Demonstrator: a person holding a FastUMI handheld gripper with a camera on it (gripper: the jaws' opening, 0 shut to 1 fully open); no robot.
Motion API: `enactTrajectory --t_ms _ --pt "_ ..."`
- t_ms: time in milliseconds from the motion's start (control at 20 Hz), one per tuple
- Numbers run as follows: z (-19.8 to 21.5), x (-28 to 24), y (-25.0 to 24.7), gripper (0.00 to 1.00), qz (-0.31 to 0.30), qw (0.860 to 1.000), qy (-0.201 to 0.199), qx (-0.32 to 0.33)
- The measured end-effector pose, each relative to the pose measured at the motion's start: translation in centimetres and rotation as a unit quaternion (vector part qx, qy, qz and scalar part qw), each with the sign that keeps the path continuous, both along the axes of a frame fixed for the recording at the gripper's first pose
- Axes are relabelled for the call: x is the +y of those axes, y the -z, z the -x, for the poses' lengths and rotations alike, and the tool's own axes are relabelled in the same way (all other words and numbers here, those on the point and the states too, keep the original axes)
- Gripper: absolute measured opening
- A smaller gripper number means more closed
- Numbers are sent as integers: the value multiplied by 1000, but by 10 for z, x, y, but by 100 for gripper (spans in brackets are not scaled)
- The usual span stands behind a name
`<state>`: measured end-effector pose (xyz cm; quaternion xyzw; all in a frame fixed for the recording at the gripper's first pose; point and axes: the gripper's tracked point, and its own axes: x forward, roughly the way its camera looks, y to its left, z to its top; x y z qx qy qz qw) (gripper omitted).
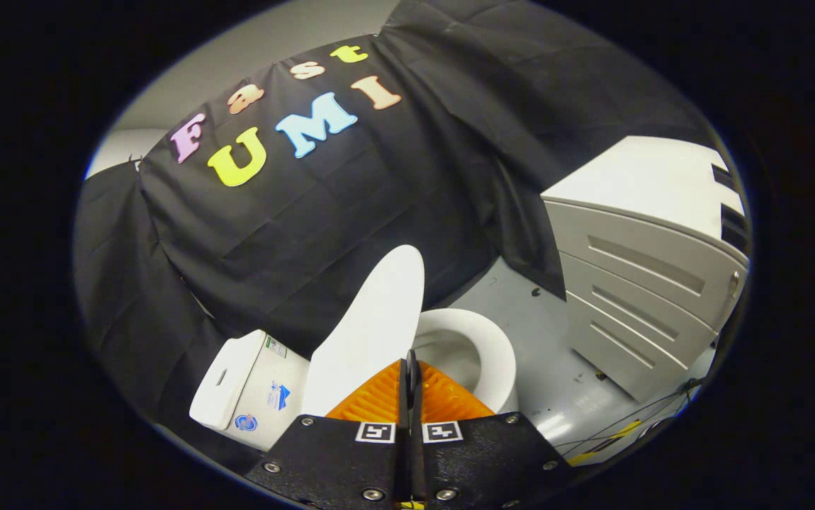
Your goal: Open the toilet lid.
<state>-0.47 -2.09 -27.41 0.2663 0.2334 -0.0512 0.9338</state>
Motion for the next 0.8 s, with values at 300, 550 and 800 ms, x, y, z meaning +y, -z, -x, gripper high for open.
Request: enactTrajectory --t_ms 300,550,800 --pt "-5 29 -44 0 64 997 -31 -43" --pt "-8 45 -66 0 108 991 -50 -57" --pt "-13 60 -86 0 146 984 -68 -73"
